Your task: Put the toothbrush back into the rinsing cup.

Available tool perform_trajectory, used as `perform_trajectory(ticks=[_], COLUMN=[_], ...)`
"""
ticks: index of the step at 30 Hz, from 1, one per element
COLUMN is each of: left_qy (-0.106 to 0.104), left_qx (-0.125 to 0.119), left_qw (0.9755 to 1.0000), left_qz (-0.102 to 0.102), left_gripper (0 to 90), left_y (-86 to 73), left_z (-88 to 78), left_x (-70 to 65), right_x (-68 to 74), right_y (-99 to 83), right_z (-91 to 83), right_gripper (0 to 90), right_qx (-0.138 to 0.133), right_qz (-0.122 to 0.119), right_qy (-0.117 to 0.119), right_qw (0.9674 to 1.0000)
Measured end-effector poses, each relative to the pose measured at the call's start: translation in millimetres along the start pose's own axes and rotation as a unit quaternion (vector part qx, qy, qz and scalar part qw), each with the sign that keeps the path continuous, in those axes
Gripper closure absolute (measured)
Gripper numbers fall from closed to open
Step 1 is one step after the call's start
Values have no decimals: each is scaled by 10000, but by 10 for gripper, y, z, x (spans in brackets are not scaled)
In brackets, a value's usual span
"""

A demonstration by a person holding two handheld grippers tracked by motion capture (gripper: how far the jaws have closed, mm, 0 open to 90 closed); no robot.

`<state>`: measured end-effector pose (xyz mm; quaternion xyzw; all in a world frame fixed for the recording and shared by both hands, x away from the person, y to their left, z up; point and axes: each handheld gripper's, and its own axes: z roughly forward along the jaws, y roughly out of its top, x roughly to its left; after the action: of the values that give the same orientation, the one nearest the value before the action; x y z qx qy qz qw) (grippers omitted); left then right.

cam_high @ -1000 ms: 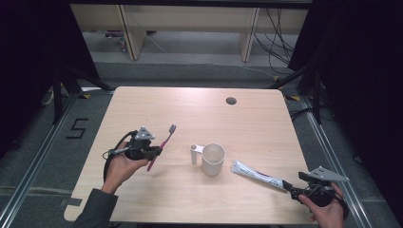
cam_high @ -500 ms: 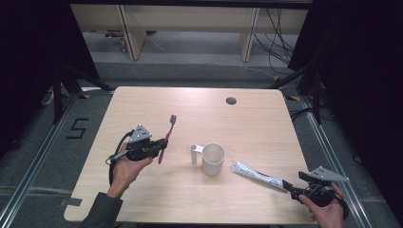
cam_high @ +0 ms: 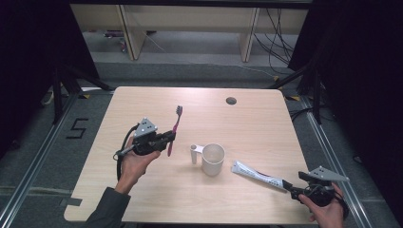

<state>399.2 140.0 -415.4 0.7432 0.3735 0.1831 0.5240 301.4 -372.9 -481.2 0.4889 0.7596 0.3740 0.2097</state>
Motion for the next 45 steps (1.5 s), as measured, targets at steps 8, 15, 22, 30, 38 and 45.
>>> perform_trajectory(ticks=[8,15,22,30,38,45], left_qy=[-61,-161,-287,-376,-398,-418], left_qx=[-237,-336,-411,-408,-408,-435], left_qw=[9997,9993,9987,9984,9983,9982], left_qz=[-22,7,85,83,80,37], left_gripper=[831,831,831,830,830,830], left_y=[124,244,337,360,344,307], left_z=[52,116,204,315,400,451], left_x=[-60,-153,-251,-323,-354,-365], right_x=[-2,8,-6,2,-4,-3], right_y=[1,-4,-1,-3,1,0], right_z=[2,12,-2,1,0,2], right_gripper=[245,245,246,246,246,246], right_qx=[-9,42,-10,22,-30,5], right_qz=[16,137,27,86,7,-7], right_qy=[4,95,6,24,20,23], right_qw=[10000,9999,10000,10000,10000,10000])
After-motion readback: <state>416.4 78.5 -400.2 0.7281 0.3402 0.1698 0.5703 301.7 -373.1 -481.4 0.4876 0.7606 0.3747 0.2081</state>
